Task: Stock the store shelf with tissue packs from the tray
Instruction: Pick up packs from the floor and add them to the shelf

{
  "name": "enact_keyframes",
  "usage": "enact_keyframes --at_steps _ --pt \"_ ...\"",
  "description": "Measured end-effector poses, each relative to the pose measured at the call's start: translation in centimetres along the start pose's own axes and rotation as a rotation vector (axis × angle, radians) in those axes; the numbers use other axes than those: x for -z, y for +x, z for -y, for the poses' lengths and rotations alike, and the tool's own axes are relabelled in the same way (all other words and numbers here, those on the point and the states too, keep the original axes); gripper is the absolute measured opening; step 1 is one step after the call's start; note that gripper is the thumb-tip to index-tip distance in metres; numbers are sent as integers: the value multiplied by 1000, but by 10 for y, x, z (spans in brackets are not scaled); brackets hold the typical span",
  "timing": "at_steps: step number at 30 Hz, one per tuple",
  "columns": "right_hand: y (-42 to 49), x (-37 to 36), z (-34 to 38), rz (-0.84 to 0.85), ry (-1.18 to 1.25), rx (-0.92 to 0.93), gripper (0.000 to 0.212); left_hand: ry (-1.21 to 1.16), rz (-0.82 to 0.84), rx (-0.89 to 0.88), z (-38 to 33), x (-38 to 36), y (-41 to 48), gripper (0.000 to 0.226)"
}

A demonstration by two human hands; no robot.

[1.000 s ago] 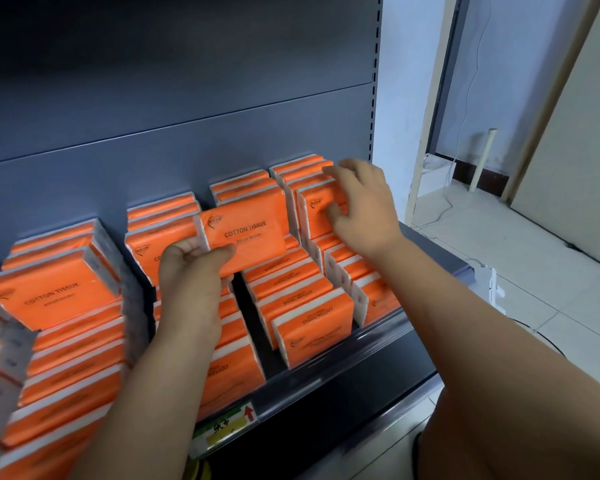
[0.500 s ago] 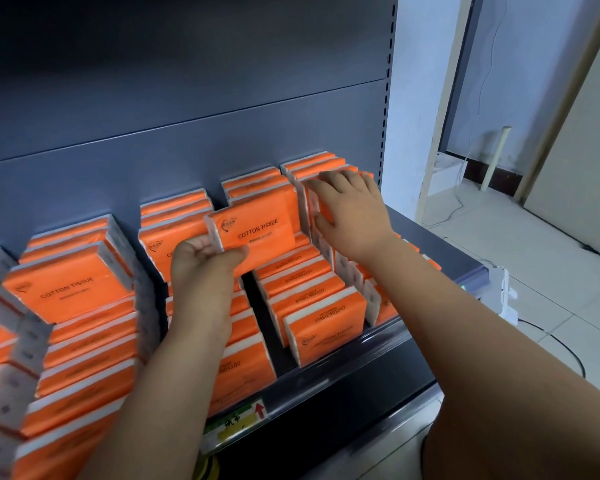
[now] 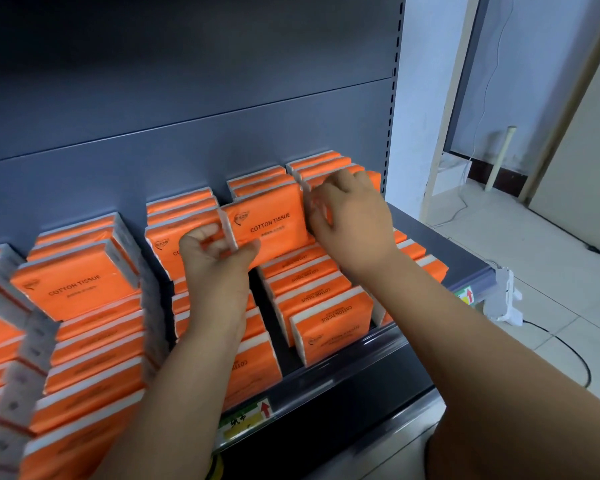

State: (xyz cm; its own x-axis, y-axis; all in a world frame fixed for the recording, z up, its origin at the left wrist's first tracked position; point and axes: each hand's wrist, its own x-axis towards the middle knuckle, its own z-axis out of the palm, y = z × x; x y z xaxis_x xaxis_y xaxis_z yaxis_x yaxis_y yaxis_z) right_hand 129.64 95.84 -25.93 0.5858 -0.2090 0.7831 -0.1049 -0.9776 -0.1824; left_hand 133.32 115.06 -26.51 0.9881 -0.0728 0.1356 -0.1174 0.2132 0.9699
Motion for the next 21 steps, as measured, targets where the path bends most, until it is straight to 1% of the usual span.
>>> enact_keyframes --at_steps 2,5,6,7,9,10,13,15,16,17,21 --pt "-7 5 10 136 214 -115 16 28 7 -47 2 -3 1 46" --pt "-15 14 20 293 654 -451 16 56 30 -66 4 -7 3 41" --pt "-17 15 20 332 748 -533 17 81 28 -78 5 -7 4 39" --pt "-20 15 19 353 797 -577 14 115 25 -97 6 -7 5 37" --pt "-23 14 16 367 833 -606 12 172 33 -120 5 -7 3 31" --pt "-24 14 16 377 862 -625 16 187 47 -114 3 -7 1 30" --pt "-21 14 25 407 946 -695 44 224 111 -81 -4 -9 -4 41" --pt "-22 11 28 413 926 -701 64 233 141 -49 -5 -8 -3 41" --pt "-23 12 30 425 899 -691 68 230 150 -32 -4 -7 -3 40" --pt "-23 12 30 435 874 -679 68 221 152 -14 -3 -7 -2 39" --pt "-23 14 26 453 813 -612 55 195 160 30 -1 -8 -3 34"
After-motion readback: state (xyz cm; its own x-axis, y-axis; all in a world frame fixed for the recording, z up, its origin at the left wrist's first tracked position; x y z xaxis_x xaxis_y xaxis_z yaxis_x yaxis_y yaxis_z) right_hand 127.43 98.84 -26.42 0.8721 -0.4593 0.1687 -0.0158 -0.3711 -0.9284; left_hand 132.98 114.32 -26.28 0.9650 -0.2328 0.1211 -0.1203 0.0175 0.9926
